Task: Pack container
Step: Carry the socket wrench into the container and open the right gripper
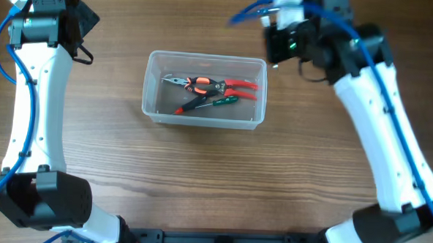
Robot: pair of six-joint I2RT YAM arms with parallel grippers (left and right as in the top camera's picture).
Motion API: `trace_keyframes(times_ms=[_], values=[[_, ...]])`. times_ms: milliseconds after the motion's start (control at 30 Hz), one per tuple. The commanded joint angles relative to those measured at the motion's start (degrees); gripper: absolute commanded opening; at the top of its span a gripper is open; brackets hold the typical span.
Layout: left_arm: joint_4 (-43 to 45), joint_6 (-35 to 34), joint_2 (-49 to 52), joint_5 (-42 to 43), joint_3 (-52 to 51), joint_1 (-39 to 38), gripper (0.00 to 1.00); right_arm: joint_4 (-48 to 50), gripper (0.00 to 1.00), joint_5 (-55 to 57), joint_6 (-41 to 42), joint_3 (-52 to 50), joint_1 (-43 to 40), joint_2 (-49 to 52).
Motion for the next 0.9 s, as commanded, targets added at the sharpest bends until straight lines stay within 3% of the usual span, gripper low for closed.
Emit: trace_keyframes(times_ms=[0,167,367,867], values=[[-0.07,0.9,-1.33,-0.7,0.28,0.09,1.0,-1.03,0.04,-3.52,-17.4,-1.42,6.27,3.1],[-0.07,0.9,-1.33,-0.72,0.28,0.09,1.0,-3.69,0.04,-5.62,-35.74,-4.74,12.39,7.41],[-0.04,0.9,-1.33,-0.72,0.28,0.09,1.0,-3.63,0.04,-4.98,-50.14,-9.88,13.0,13.6],[-0.07,0.9,-1.33,-0.7,0.28,0.09,1.0,-3.02,0.04,-8.44,-52.17,-10.05,12.68,26.99]])
